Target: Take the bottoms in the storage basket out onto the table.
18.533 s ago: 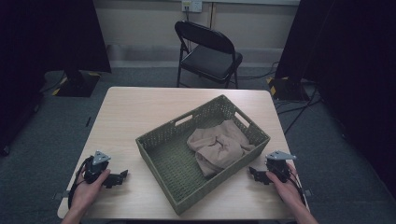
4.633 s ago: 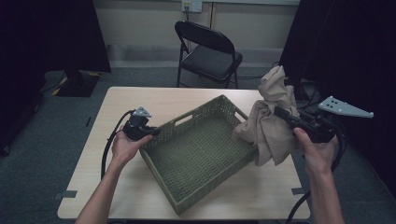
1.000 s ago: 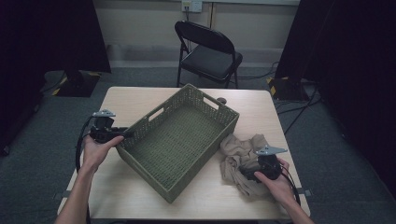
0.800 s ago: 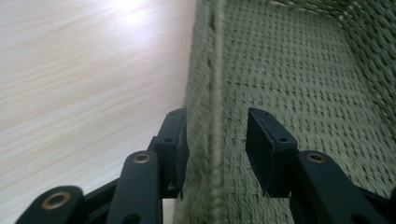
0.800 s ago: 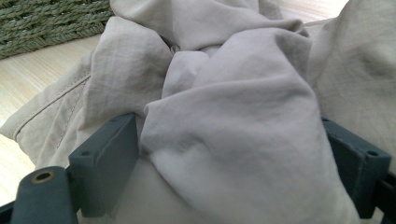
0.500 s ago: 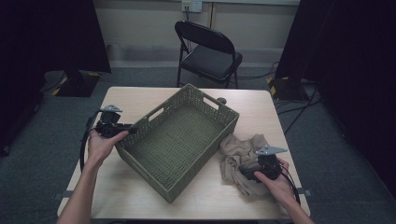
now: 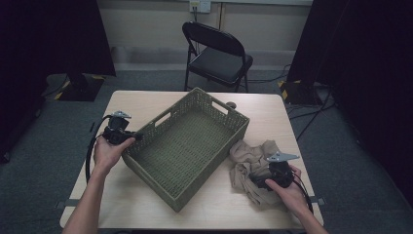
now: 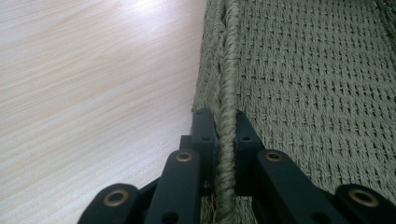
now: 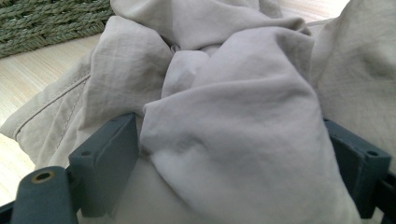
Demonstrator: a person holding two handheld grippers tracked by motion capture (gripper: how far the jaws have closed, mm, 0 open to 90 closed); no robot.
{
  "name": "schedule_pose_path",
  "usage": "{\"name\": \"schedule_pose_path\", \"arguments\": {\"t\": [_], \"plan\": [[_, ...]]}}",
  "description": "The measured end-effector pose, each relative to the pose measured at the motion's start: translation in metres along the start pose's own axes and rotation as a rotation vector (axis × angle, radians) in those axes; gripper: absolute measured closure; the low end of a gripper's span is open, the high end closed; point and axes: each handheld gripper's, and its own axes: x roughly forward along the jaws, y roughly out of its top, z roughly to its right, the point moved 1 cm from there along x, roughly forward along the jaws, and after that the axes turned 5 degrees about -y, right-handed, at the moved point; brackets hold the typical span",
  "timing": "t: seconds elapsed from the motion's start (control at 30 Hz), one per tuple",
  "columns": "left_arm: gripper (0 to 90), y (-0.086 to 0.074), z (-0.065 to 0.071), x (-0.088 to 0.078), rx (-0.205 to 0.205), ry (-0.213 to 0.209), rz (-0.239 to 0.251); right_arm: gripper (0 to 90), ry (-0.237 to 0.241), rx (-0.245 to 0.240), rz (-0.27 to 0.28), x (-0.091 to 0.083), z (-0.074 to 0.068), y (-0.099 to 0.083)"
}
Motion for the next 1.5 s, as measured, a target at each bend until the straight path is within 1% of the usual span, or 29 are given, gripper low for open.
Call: {"name": "schedule_pose_path", "arguments": {"t": [0.07,0.17,0.23,0.3,0.33,0.37,0.4,0.47,0.57,0.63,0.7,0.83,0.87,0.97,1.0,1.1,1.17,1.2,1.37,1.5], "plan": [[83.7,0.000,0.000,0.000,-0.003,0.005,-0.007,13.1,-0.001,-0.001,0.000,0.000,0.000,0.000],[83.6,-0.002,0.001,0.000,-0.033,-0.003,0.017,13.1,0.001,-0.001,0.000,0.000,0.000,0.000],[83.6,-0.004,-0.001,0.000,-0.041,-0.012,0.036,13.1,0.001,-0.001,0.000,0.000,0.000,0.000],[83.7,-0.004,0.000,-0.001,-0.041,0.004,0.030,13.1,0.000,-0.001,-0.001,0.000,0.000,0.000],[83.7,-0.004,0.000,-0.001,-0.045,0.013,0.035,13.1,0.000,0.001,-0.003,0.000,0.000,0.000],[83.7,-0.005,-0.002,-0.002,-0.046,0.014,0.030,13.1,0.000,0.001,-0.003,0.000,0.000,0.000],[83.6,-0.007,-0.005,-0.005,-0.058,0.022,0.038,13.1,0.000,0.000,-0.002,0.000,0.000,0.000],[83.5,-0.008,-0.006,-0.006,-0.066,0.026,0.037,13.1,0.000,0.000,-0.002,0.000,0.000,0.000],[83.3,-0.012,-0.011,-0.010,-0.089,0.037,0.060,13.1,-0.001,0.001,-0.003,0.000,0.000,0.000],[83.3,-0.014,-0.012,-0.012,-0.090,0.049,0.059,13.1,-0.001,0.001,-0.003,0.000,0.000,0.000],[83.3,-0.015,-0.012,-0.013,-0.102,0.054,0.060,13.1,-0.001,-0.001,-0.003,0.000,0.000,0.000],[83.1,-0.015,-0.014,-0.015,-0.105,0.063,0.051,13.1,-0.002,0.000,-0.004,0.000,0.000,0.000],[83.0,-0.016,-0.014,-0.015,-0.110,0.065,0.058,13.1,-0.002,0.000,-0.004,0.000,0.000,0.000],[82.9,-0.016,-0.015,-0.015,-0.115,0.070,0.059,13.1,-0.002,-0.002,-0.004,0.000,0.000,0.000],[82.8,-0.016,-0.015,-0.016,-0.115,0.070,0.052,13.1,-0.001,-0.001,-0.004,0.000,0.000,0.000],[82.8,-0.016,-0.015,-0.016,-0.121,0.077,0.057,13.1,-0.002,-0.002,-0.004,0.000,0.000,0.000],[82.7,-0.017,-0.016,-0.016,-0.132,0.081,0.061,13.1,-0.001,-0.001,-0.004,0.000,0.000,0.000],[82.7,-0.017,-0.016,-0.016,-0.135,0.093,0.063,13.1,-0.001,-0.002,-0.004,0.000,0.000,0.000],[82.5,-0.018,-0.018,-0.018,-0.171,0.110,0.071,13.1,-0.002,-0.003,-0.005,0.000,0.000,0.000],[82.5,-0.019,-0.016,-0.018,-0.195,0.136,0.084,13.1,-0.002,-0.003,-0.005,0.000,0.000,0.000]]}}
